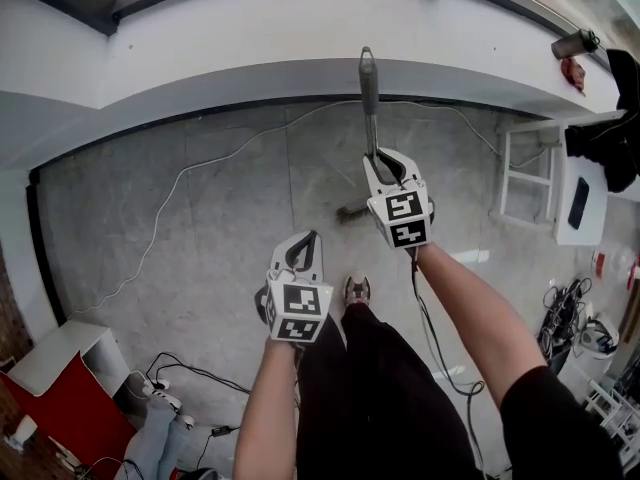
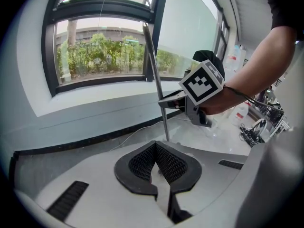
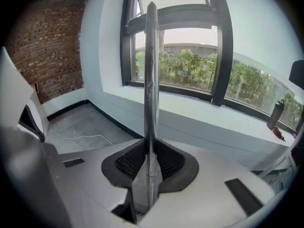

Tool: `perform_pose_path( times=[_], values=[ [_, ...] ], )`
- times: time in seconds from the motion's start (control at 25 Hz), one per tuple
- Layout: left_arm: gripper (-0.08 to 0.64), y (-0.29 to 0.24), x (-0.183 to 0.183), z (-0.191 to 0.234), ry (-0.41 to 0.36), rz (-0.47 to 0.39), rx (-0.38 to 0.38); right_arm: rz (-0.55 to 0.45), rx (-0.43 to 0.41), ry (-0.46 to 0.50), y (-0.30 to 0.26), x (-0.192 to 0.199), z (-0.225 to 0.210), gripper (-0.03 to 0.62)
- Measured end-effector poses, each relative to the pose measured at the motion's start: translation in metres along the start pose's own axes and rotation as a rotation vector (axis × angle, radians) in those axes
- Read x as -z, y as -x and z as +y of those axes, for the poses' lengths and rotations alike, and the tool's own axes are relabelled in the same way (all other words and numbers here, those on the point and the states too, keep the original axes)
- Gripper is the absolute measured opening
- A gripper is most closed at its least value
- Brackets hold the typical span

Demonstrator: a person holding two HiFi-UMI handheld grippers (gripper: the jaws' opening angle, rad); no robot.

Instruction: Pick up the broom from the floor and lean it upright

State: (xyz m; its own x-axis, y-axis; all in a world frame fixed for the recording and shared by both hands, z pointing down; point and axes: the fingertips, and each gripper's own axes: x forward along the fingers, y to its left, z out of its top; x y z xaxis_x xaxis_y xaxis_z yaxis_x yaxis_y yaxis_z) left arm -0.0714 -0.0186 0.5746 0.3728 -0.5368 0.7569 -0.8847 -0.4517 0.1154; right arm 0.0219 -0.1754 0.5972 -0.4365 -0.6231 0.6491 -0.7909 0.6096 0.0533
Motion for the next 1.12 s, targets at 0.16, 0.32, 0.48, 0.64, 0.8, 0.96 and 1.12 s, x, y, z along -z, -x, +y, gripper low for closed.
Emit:
perform_pose_path(
  times=[0.16,0.32,0.48,0.64,0.8,0.96,1.12],
  values=[
    [0.002,0.002,-0.003,-0.005,-0.013,-0.003,0.005,-0.051,0.025,-0.016,0.005,-0.011,-0.004,0.069],
    [0.002,0.006,0.0,-0.007,-0.023,-0.005,0.009,-0.105,0.065,-0.032,0.014,-0.019,-0.002,0.069],
    [0.002,0.006,0.006,-0.002,-0.027,-0.005,0.006,-0.149,0.085,-0.024,0.022,-0.021,0.004,0.069],
    [0.002,0.01,0.016,0.012,-0.006,-0.005,-0.008,-0.197,0.136,-0.048,0.04,-0.013,0.008,0.069],
    [0.002,0.013,0.018,0.022,0.016,-0.027,-0.021,-0.25,0.2,-0.019,0.06,-0.001,0.019,0.069],
    [0.002,0.011,0.021,0.014,-0.008,-0.018,0.006,-0.226,0.223,0.037,0.075,0.011,0.04,0.069],
    [0.002,0.012,0.027,0.009,-0.014,-0.014,0.019,-0.175,0.199,0.108,0.082,0.025,0.068,0.069]
  ],
)
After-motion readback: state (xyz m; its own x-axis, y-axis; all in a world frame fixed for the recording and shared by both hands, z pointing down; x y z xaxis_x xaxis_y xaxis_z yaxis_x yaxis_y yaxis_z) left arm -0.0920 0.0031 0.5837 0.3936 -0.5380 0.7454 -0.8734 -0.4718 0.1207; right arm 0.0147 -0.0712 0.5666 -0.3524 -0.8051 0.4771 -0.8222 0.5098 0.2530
